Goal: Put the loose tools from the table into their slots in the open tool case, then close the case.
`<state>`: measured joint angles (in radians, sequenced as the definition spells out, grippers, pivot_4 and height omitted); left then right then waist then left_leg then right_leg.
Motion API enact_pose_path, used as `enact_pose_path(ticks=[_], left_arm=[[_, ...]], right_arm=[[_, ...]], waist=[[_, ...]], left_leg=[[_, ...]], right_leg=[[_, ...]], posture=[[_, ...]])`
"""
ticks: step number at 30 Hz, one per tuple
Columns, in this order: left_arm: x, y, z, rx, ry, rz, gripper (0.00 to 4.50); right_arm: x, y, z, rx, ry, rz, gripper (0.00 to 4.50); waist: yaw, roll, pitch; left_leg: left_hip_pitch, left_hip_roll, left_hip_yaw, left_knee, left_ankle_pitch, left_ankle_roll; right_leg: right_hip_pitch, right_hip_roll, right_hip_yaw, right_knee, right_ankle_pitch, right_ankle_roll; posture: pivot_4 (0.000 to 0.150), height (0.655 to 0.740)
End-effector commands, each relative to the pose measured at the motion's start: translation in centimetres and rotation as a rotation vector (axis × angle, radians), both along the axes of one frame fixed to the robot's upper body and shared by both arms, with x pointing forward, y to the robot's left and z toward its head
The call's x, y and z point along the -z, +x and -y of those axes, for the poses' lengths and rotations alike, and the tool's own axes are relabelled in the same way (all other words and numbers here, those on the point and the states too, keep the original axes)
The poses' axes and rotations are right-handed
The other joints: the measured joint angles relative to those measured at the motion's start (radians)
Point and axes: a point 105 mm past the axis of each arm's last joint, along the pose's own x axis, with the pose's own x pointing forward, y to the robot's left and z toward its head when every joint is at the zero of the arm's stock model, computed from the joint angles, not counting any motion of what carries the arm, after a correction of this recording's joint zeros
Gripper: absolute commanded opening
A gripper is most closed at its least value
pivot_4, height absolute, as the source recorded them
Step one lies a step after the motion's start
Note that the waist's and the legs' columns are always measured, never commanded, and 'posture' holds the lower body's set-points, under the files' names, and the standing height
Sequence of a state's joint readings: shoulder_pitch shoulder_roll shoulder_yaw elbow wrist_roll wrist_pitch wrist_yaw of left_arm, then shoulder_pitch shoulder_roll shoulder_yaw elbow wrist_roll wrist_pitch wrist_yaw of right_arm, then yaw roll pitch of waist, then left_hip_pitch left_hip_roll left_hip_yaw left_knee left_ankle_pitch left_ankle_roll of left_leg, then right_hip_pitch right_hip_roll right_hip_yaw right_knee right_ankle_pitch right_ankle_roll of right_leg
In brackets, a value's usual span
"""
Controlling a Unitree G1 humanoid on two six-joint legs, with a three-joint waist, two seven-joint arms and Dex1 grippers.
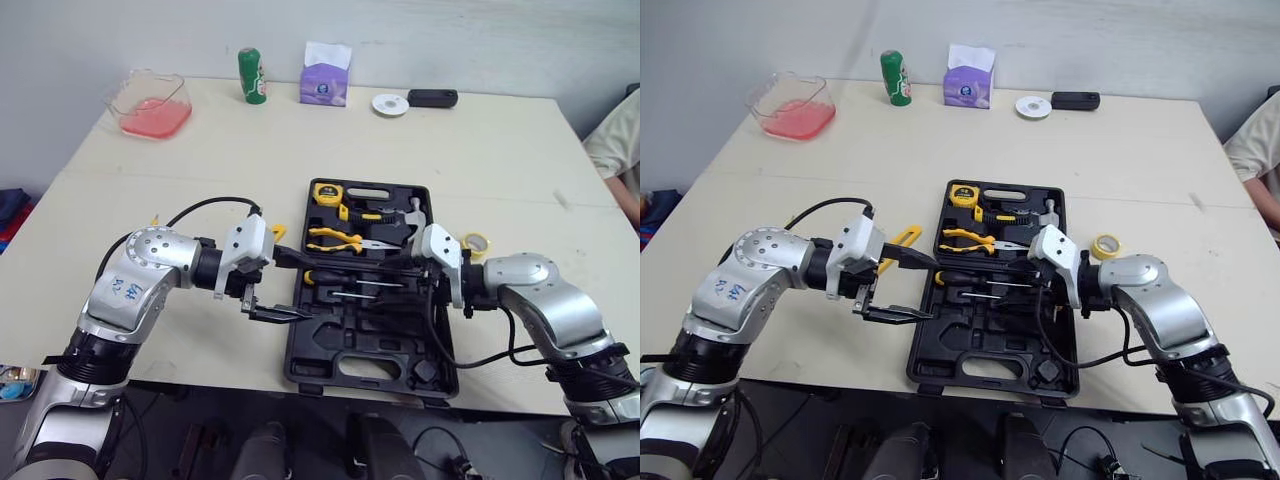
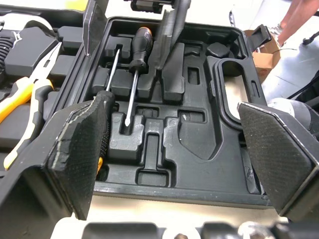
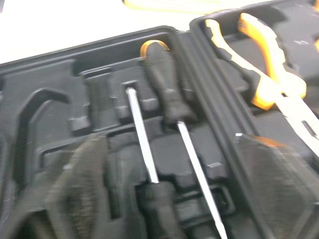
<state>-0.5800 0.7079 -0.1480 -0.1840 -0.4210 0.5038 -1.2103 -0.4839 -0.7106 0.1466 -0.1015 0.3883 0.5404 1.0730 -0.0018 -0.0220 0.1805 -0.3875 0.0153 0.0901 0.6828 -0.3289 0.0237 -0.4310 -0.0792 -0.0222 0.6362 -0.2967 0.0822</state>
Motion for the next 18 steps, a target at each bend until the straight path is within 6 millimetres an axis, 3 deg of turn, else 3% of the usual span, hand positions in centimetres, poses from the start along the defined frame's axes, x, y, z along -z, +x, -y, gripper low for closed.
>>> enact_pose_path(ticks=[1, 5, 6, 11, 14, 18], left_arm=[[-0.9, -0.1, 0.6, 0.022, -0.005, 0.044, 4.5], [-0.8, -0.1, 0.6, 0.023, -0.004, 0.045, 4.5], [-0.8, 0.0, 0.6, 0.023, -0.003, 0.046, 4.5], [-0.9, 0.0, 0.7, 0.026, -0.01, 0.049, 4.5], [-0.7, 0.1, 0.9, 0.023, -0.019, 0.04, 4.5], [-0.5, 0.1, 1.0, 0.019, -0.016, 0.036, 4.5]], right_arm=[[-0.2, -0.5, 0.1, -0.04, 0.03, 0.009, 2.18], [0.5, -0.7, 0.3, -0.048, 0.004, -0.017, 0.23], [0.7, -0.6, 0.5, -0.039, -0.011, -0.017, 0.04], [1.8, -0.6, 1.0, -0.006, -0.081, -0.052, 0.04], [3.7, 0.1, 2.3, 0.065, -0.216, -0.046, 0.04], [5.6, -1.4, 2.7, 0.0, -0.305, -0.102, 0.04]], waist=[[0.0, 0.0, 0.0], [0.0, 0.0, 0.0], [0.0, 0.0, 0.0], [-0.001, 0.0, 0.0], [-0.001, 0.0, 0.0], [0.005, -0.001, -0.001]], left_leg=[[0.0, 0.0, 0.0, 0.0, 0.0, 0.0], [0.0, 0.0, 0.0, 0.0, 0.0, 0.0], [0.0, 0.0, 0.0, 0.0, 0.0, 0.0], [0.001, 0.0, 0.0, 0.0, 0.0, 0.0], [0.002, 0.0, 0.0, 0.0, 0.0, 0.0], [0.004, 0.0, 0.0, 0.0, 0.0, 0.0]], right_leg=[[0.0, 0.0, 0.0, 0.0, 0.0, 0.0], [0.0, 0.0, 0.0, 0.0, 0.0, 0.0], [0.0, 0.0, 0.0, 0.0, 0.0, 0.0], [0.0, 0.0, 0.0, 0.001, 0.0, 0.0], [0.002, 0.0, 0.0, 0.0, 0.0, 0.0], [0.004, 0.0, 0.0, 0.0, 0.0, 0.0]], posture=[[0.15, 0.74], [0.15, 0.74], [0.15, 0.74], [0.15, 0.74], [0.15, 0.74], [0.15, 0.74]])
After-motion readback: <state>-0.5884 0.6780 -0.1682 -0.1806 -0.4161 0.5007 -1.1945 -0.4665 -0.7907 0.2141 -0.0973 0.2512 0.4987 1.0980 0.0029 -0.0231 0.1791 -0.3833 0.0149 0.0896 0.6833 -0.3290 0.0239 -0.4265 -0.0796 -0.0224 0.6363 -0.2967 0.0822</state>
